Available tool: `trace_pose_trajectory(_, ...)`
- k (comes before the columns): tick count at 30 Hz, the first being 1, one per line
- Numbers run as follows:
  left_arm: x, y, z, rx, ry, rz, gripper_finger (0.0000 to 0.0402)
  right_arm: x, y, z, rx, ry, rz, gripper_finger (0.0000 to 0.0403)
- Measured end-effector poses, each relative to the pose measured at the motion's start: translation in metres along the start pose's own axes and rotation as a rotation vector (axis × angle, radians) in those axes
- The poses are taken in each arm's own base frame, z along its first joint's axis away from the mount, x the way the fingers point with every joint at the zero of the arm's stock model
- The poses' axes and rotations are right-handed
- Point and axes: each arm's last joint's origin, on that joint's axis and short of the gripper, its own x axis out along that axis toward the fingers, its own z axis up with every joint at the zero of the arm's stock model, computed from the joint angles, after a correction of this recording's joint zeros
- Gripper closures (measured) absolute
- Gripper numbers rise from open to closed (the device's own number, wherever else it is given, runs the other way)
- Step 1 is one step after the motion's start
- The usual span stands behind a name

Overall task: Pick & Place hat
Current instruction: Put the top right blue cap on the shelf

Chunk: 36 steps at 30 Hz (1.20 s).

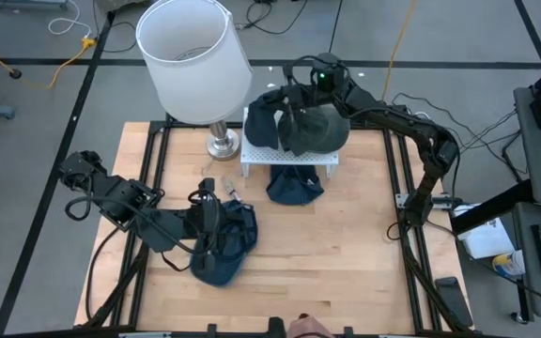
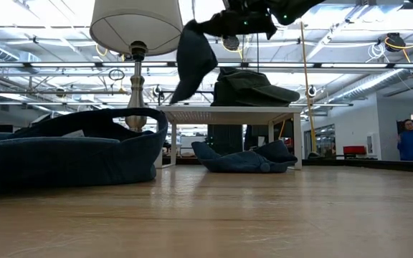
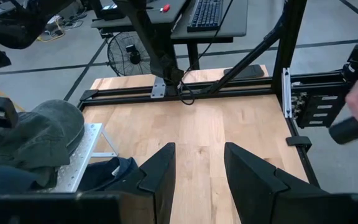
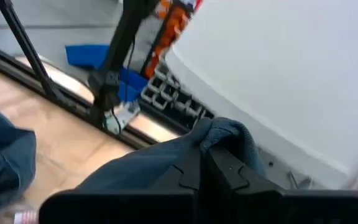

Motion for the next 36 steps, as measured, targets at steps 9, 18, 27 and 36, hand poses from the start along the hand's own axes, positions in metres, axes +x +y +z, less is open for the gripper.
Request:
trace_pose_trajectory(9,0.000,0.000,0.000,-0.017,0.000,0.000,0.0261,0.014,0.006,-0.008,0.045,-0.049,0.073,0.0403)
trace_pose_trajectory(18,0.000,0.000,0.000,-0.032,0.000,-0.001,0.0261,0.025,0.006,-0.031,0.060,0.038,0.009,0.0403)
trace_pose_trajectory(27,0.000,0.000,0.000,-0.060,0.000,-0.002,0.0261,-0.001,-0.002,-0.037,0.083,0.218,-0.054,0.0403)
trace_pose_trajectory(36,0.000,0.000,0.000,-0.058,0.001,-0.003,0.0261,-0.007,0.011,-0.041,0.044,0.421,-0.033,0.0403)
